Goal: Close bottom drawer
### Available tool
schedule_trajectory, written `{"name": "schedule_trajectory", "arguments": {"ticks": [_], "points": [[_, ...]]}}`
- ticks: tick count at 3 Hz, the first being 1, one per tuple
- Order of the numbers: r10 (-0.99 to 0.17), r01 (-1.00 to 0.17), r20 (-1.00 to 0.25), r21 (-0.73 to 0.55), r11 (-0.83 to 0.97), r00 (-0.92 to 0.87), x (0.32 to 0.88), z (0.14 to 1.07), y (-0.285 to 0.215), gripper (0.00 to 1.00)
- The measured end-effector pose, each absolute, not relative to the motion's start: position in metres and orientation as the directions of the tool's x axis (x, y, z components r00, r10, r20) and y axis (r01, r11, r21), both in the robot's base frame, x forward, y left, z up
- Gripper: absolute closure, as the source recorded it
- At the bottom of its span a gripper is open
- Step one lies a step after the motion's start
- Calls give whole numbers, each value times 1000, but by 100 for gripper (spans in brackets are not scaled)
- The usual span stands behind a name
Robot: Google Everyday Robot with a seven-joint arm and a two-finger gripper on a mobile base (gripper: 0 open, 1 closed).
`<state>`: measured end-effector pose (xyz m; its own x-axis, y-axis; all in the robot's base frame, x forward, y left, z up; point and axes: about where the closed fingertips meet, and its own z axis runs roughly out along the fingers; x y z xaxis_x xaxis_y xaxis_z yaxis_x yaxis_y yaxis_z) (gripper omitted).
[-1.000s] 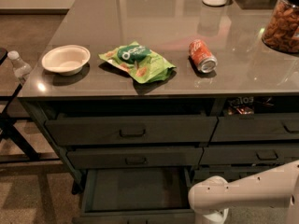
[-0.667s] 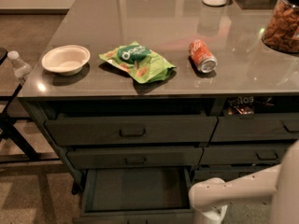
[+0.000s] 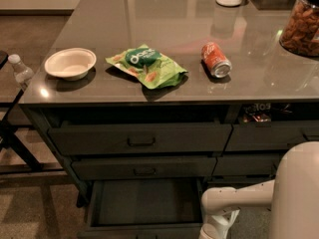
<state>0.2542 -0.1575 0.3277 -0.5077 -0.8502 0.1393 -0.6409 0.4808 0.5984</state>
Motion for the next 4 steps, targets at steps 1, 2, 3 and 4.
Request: {"name": "schedule_trajectory", "arguments": {"ticks": [1,2,3,4], "points": [[-847,-637,138,600,484,-513,255,324,-157,100],[-819,-602,128,616,508,-560,267,285,-150,100],[-779,-589,111,592,551,-618,294,253,-143,100],[-779,-589,111,592,551,-618,294,253,-143,100]]}}
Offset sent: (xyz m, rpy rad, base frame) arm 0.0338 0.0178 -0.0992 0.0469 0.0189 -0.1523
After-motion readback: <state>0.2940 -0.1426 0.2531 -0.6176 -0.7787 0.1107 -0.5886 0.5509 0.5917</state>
